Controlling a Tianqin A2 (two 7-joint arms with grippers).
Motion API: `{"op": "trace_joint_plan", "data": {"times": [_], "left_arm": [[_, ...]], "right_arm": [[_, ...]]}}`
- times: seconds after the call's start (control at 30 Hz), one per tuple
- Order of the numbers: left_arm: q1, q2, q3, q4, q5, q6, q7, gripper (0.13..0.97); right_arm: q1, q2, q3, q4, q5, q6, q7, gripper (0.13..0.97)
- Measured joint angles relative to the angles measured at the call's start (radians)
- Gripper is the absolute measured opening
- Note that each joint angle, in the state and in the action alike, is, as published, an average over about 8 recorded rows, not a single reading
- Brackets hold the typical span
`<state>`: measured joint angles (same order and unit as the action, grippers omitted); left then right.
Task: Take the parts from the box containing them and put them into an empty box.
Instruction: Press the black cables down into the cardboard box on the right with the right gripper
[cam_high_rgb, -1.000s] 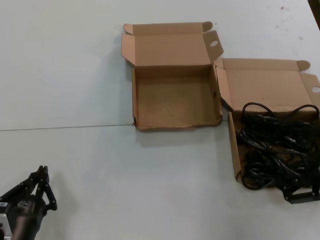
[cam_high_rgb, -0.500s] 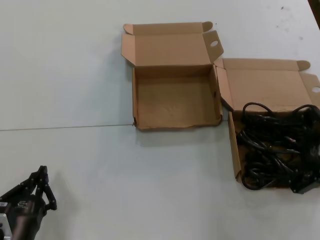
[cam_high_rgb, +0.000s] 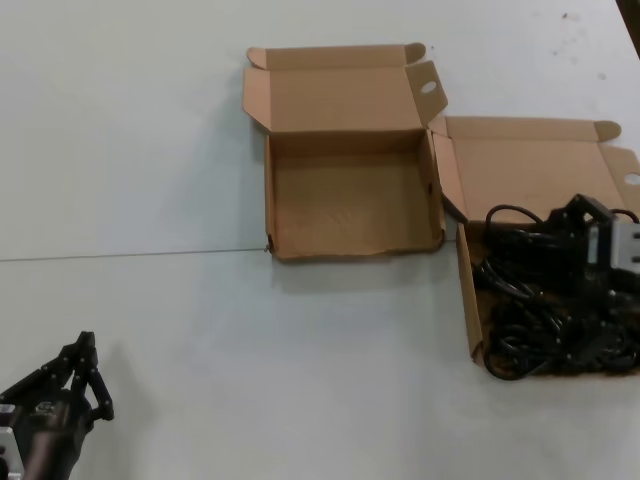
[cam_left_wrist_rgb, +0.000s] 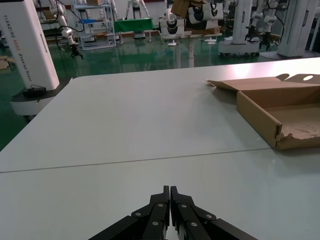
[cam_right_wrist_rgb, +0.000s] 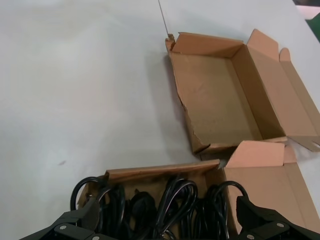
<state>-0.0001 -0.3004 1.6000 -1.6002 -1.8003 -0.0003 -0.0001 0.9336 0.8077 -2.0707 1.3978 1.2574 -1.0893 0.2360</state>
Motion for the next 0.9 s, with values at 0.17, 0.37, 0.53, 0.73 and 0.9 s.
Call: {"op": "trace_joint_plan", "data": {"times": [0.17,0.37,0.53,0.73,0.9], "left_arm": [[0.000,0.000,0.000,0.000,0.000,0.000,0.000,0.171],[0.000,0.000,0.000,0.000,0.000,0.000,0.000,0.171],[0.000,0.000,0.000,0.000,0.000,0.000,0.000,0.171],[0.000,0.000,0.000,0.000,0.000,0.000,0.000,0.171],[0.000,0.000,0.000,0.000,0.000,0.000,0.000,0.171]], "right_arm": [[0.018,-0.044,0.002,-0.039,-0.043,-0.016,0.000,0.966],[0.023,-0.084,0.008,-0.083,-0.084,-0.020,0.000,0.965],[0.031,-0.113,0.010,-0.122,-0.112,-0.015,0.000,0.962],[0.041,-0.137,0.008,-0.161,-0.139,-0.012,0.000,0.954],[0.046,-0.146,0.006,-0.179,-0.151,-0.018,0.000,0.919]]}}
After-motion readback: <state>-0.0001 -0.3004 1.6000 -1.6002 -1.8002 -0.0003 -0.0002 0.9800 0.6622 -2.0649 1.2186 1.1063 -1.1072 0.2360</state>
